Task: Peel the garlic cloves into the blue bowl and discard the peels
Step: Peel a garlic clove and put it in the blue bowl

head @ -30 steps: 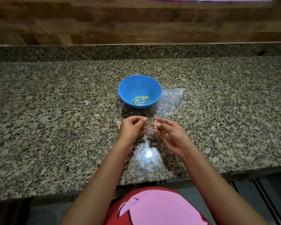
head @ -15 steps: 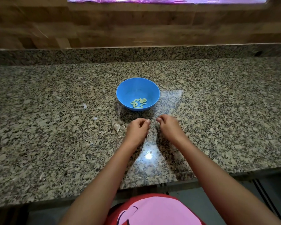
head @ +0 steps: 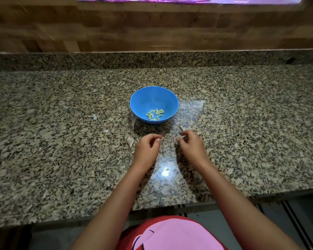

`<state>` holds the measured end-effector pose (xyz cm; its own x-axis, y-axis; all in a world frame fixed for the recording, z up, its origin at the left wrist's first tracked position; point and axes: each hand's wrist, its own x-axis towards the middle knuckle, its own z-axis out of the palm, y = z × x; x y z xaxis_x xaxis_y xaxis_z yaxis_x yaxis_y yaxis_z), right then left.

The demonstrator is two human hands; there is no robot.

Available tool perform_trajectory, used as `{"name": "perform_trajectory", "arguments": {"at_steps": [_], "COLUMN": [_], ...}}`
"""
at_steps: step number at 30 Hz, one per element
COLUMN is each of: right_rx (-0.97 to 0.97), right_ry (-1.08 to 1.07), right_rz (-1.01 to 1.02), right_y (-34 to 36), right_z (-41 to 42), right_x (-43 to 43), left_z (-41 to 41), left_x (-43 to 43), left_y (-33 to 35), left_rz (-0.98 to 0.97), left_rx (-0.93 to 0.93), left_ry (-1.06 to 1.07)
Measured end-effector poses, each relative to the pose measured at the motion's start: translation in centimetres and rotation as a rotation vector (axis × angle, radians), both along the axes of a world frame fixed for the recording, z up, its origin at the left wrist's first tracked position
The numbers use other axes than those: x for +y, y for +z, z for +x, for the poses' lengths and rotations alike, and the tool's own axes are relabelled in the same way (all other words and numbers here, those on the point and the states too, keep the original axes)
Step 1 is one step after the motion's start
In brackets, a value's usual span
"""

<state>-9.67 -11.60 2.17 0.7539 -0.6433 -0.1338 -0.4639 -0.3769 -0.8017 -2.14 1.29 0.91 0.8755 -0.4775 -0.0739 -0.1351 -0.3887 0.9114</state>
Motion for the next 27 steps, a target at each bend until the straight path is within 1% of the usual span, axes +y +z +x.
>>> {"name": "perform_trajectory", "arguments": {"at_steps": [3,6,8,10,11,15,17,20,22,24,27], "right_rx": [0.034,0.099,0.198,0.289,0.310,0.263,0.216,0.170,0.147,0.131,0.089], "right_ry": [0.145,0.362,0.476,0.513,0.513,0.511,0.558,0.602,0.600,0.594,0.572], "right_rz": [-0.061,-0.281,-0.442,-0.554,-0.572,-0.583,-0.547,-0.458,-0.497,-0.558,-0.603], "right_y": [-0.8,-2.1,-2.9,-3.5,-3.8,-3.6,-3.2,-2.7,-2.5,-2.3,-2.1], "right_z": [-1.1,-1.8,-1.8,-1.7,-1.4,0.8,1.9,1.9,1.0,0.0,-0.6], "right_x": [2.0,4.0,5.1,6.0,6.2,5.9,5.3,5.2,5.4,5.6,5.9], "left_z": [-0.8,-1.7,-2.0,-2.0,-2.0,-1.9,-1.8,-1.9,-2.0,-2.1,-2.3], "left_x": [1.3,2.4,3.0,3.3,3.4,4.0,4.4,4.7,4.4,4.2,4.2], "left_y": [-0.1,-0.3,-0.5,-0.7,-0.7,-0.6,-0.8,-1.5,-1.9,-2.1,-2.0], "left_rz": [-0.032,-0.107,-0.147,-0.156,-0.158,-0.156,-0.081,0.146,0.299,0.436,0.488], "left_rx": [-0.087,-0.119,-0.096,-0.077,-0.077,-0.079,-0.125,-0.319,-0.426,-0.458,-0.473], "left_ry": [0.041,0.123,0.171,0.191,0.196,0.241,0.227,0.094,0.033,0.022,0.019]}}
